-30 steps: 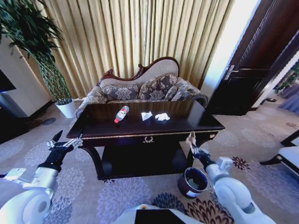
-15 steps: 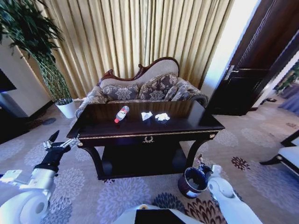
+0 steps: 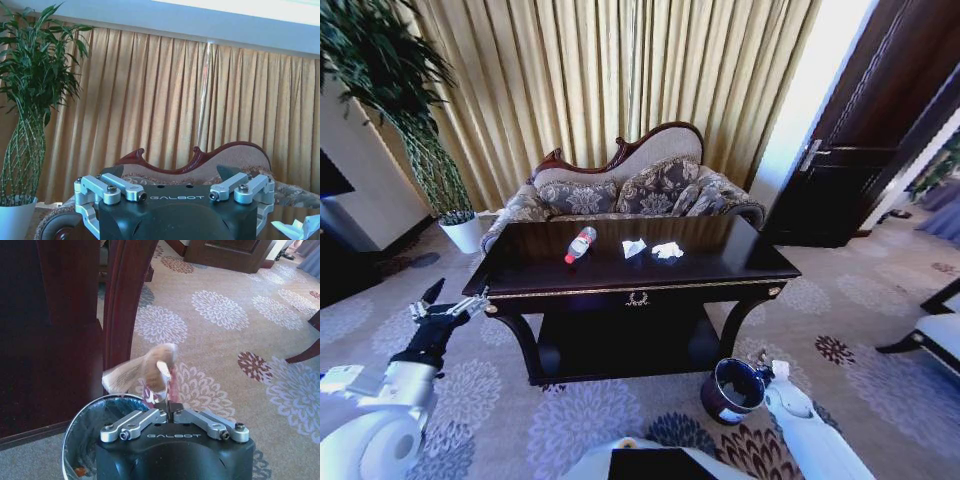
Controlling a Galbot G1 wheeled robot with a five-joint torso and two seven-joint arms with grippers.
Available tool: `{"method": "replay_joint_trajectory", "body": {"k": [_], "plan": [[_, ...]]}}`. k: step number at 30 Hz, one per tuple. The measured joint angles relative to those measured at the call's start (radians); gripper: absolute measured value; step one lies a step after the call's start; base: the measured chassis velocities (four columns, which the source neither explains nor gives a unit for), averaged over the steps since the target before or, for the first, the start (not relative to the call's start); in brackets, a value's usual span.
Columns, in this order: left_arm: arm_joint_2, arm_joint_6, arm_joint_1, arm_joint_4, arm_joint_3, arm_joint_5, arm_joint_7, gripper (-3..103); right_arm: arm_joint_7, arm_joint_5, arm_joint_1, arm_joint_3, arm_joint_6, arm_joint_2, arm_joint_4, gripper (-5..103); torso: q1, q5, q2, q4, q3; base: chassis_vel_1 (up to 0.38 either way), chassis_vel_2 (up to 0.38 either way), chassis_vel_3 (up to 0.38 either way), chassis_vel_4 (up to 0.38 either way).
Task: Move to the front of the table and place the trash on the table into the trash bin.
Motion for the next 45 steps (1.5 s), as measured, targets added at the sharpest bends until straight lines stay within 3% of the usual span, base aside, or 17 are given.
{"method": "replay_joint_trajectory", "body": {"k": [4,5,8,10,11,15,23,25,26,33,39,42,43,45], "plan": [[0.000,0.000,0.000,-0.005,-0.001,-0.006,0.000,100,0.016,-0.015,-0.001,-0.002,-0.001,0.005,0.017,20,0.000,-0.0003,0.000,0.0001,0.000,0.000,0.000,0.000,0.000],[0.000,0.000,0.000,-0.005,-0.001,-0.006,0.000,100,0.016,-0.015,-0.001,-0.002,-0.001,0.005,0.017,20,0.000,-0.0003,0.000,0.0001,0.000,0.000,0.000,0.000,0.000],[0.002,0.000,0.001,-0.014,-0.008,-0.019,0.002,100,0.026,-0.022,-0.001,-0.002,-0.001,0.005,0.020,36,0.000,-0.0001,0.000,-0.0001,0.000,0.000,0.000,0.000,0.000],[0.003,0.000,0.000,-0.015,-0.009,-0.020,0.002,100,0.027,-0.022,-0.001,-0.002,-0.001,0.004,0.021,36,0.000,0.0000,0.000,0.0000,0.000,0.000,0.000,0.000,0.000],[0.003,0.000,0.000,-0.016,-0.011,-0.022,0.003,100,0.028,-0.023,-0.003,0.000,-0.001,0.004,0.023,47,0.000,0.0000,0.000,0.0000,0.000,0.000,0.000,0.000,0.000],[0.002,0.000,0.000,-0.016,-0.011,-0.022,0.003,100,0.028,-0.022,-0.007,0.004,-0.001,0.003,0.026,52,0.000,-0.0001,0.000,-0.0001,0.000,0.000,0.000,0.000,0.000],[-0.004,0.000,0.000,-0.016,-0.009,-0.021,0.005,100,0.029,-0.017,-0.014,0.007,0.000,0.002,0.041,90,0.000,0.0000,0.000,0.0000,0.000,0.000,0.000,0.000,0.000],[-0.004,0.000,0.000,-0.016,-0.010,-0.021,0.005,100,0.029,-0.016,-0.014,0.007,0.000,0.003,0.042,90,0.000,-0.0001,0.000,0.0000,0.000,0.000,0.000,0.000,0.000],[-0.004,0.000,0.001,-0.016,-0.010,-0.021,0.005,100,0.029,-0.016,-0.014,0.007,0.001,0.003,0.045,99,0.000,-0.0001,0.000,0.0000,0.000,0.000,0.000,0.000,0.000],[-0.006,-0.001,0.001,-0.013,-0.011,-0.021,0.006,100,0.028,-0.009,-0.020,0.009,0.010,0.008,0.066,100,0.000,0.0001,0.000,0.0000,0.000,0.000,0.000,0.000,0.000],[-0.006,-0.002,0.000,-0.009,-0.010,-0.021,0.008,100,0.002,0.025,-0.062,0.024,0.071,0.007,0.219,100,0.000,0.0001,0.000,-0.0001,0.000,0.000,0.000,0.000,0.000],[-0.006,-0.002,-0.004,-0.007,-0.003,-0.021,0.009,100,-0.029,0.120,-0.182,0.051,0.095,-0.035,0.661,100,0.000,-0.0004,0.000,0.0000,0.000,0.000,0.000,0.000,0.000],[-0.006,-0.002,-0.004,-0.007,-0.003,-0.021,0.009,100,-0.029,0.120,-0.182,0.051,0.095,-0.035,0.661,100,0.000,-0.0004,0.000,0.0000,0.000,0.000,0.000,0.000,0.000],[-0.005,-0.002,-0.004,-0.007,-0.008,-0.024,0.009,100,-0.027,0.181,-0.227,0.060,0.073,-0.066,0.858,100,0.000,-0.0002,0.000,-0.0001,0.000,0.000,0.000,0.000,0.000]]}}
